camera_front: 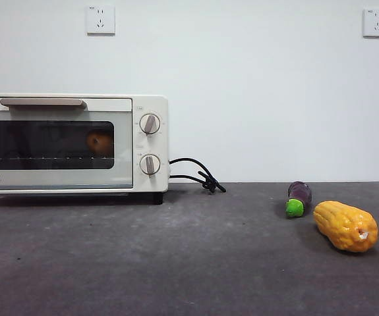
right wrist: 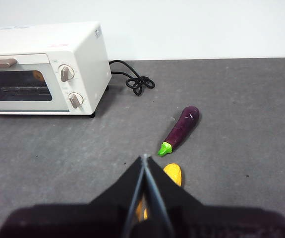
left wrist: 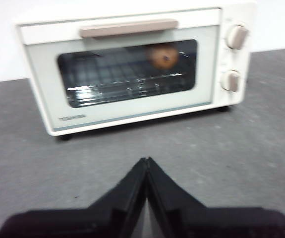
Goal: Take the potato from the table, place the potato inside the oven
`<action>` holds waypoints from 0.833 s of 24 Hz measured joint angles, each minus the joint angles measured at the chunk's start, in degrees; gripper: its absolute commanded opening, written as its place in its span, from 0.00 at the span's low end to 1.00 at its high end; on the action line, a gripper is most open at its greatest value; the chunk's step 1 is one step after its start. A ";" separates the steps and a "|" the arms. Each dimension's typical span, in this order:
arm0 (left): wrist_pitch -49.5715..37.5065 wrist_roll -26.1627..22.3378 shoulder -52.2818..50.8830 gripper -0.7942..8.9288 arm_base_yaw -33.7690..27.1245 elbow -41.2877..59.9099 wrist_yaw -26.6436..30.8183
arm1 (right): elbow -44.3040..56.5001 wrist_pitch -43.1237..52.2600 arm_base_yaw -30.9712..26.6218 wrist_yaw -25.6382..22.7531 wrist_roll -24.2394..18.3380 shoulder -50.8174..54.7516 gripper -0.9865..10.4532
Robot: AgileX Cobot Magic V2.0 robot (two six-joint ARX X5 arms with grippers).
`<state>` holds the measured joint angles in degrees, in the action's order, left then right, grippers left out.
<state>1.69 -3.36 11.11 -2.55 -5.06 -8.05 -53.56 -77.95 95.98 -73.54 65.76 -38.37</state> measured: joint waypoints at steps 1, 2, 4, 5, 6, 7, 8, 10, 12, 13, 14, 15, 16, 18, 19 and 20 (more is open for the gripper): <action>0.00 0.02 0.00 0.08 0.02 0.35 0.92 | 0.00 0.02 0.00 0.00 0.02 0.00 0.09; 0.00 0.02 0.09 0.08 0.02 0.87 1.64 | 0.00 0.00 0.00 0.00 0.00 0.00 0.09; 0.09 0.00 0.55 0.08 0.02 1.81 2.03 | 0.00 0.00 0.00 0.00 0.00 0.00 0.09; 0.11 0.00 0.66 0.08 0.02 2.32 2.14 | 0.00 0.00 0.00 0.00 0.00 0.00 0.09; 0.09 -0.02 0.66 0.08 0.02 2.82 2.16 | 0.00 0.00 0.00 0.00 0.00 0.00 0.09; 0.11 -0.02 0.42 0.08 0.02 3.39 2.16 | 0.00 0.02 0.00 0.00 0.02 0.00 0.09; 0.46 -0.04 -0.31 0.08 0.11 3.93 2.16 | 0.00 0.00 0.00 0.00 0.00 0.00 0.09; 2.69 -0.11 -1.92 0.08 0.17 4.07 2.62 | 0.00 0.02 0.00 0.00 0.00 -0.02 0.09; 4.79 -0.68 -4.35 0.08 0.33 4.07 3.93 | 0.00 0.00 0.00 0.00 0.00 -0.02 0.09; 6.03 -1.09 -5.73 0.08 0.39 4.07 4.85 | 0.00 0.02 0.00 0.00 0.00 0.00 0.09; 8.17 -1.55 -7.72 0.08 0.50 4.07 6.23 | 0.00 0.02 0.00 0.00 0.00 -0.02 0.09; 8.81 -1.86 -9.38 0.08 0.52 4.07 7.10 | 0.00 0.00 0.00 0.00 0.02 0.00 0.09; 8.26 -2.32 -10.75 0.08 0.79 4.00 8.61 | 0.00 0.02 0.00 -0.02 0.00 0.00 0.09; 8.04 -2.58 -10.80 0.08 2.40 4.00 10.67 | 0.00 0.00 0.00 0.02 0.00 0.02 0.09; 8.17 -2.58 -10.78 0.08 3.91 4.02 10.78 | 0.00 0.02 0.00 0.02 0.00 0.00 0.09; 8.17 -2.58 -10.75 0.08 5.75 4.02 10.84 | 0.00 0.02 0.00 0.02 0.00 0.00 0.09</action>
<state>9.87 -5.93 0.36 3.20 -1.04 2.79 -53.56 -77.93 95.98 -73.52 65.76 -38.37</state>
